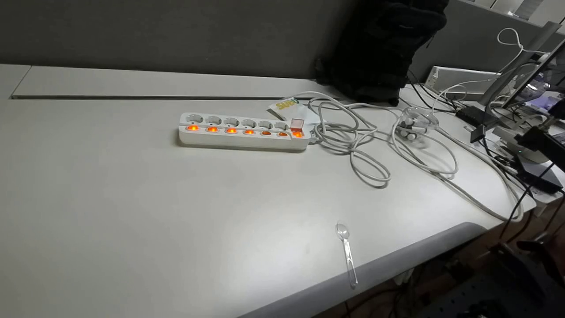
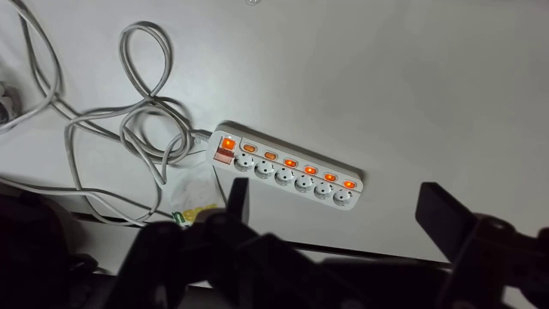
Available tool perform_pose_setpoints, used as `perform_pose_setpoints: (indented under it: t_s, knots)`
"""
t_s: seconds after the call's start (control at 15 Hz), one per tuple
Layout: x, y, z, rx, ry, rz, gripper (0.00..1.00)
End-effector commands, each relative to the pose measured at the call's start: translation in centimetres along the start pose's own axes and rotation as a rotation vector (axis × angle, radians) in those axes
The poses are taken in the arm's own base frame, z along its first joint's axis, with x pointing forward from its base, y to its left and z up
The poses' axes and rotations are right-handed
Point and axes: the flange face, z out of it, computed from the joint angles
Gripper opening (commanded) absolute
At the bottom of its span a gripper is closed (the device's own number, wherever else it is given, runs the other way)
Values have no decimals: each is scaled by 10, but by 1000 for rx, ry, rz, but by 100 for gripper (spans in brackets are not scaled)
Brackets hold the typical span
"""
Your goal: Switch off the third switch from the left
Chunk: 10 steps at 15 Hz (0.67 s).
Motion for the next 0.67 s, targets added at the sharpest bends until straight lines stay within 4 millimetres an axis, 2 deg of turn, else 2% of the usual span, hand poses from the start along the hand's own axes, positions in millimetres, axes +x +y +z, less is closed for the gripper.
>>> perform_pose_setpoints:
  t_s: [0.0,0.13,0.2,0.27,0.6]
  knots:
    - [31,-9,32,20,-13,10,100]
    - [49,-18,57,20,-9,14,100]
    - [57,-23,69,11,7,19,75]
    - [65,-28,81,6,15,20,74]
    - [95,-48,136,-29,68,124,38]
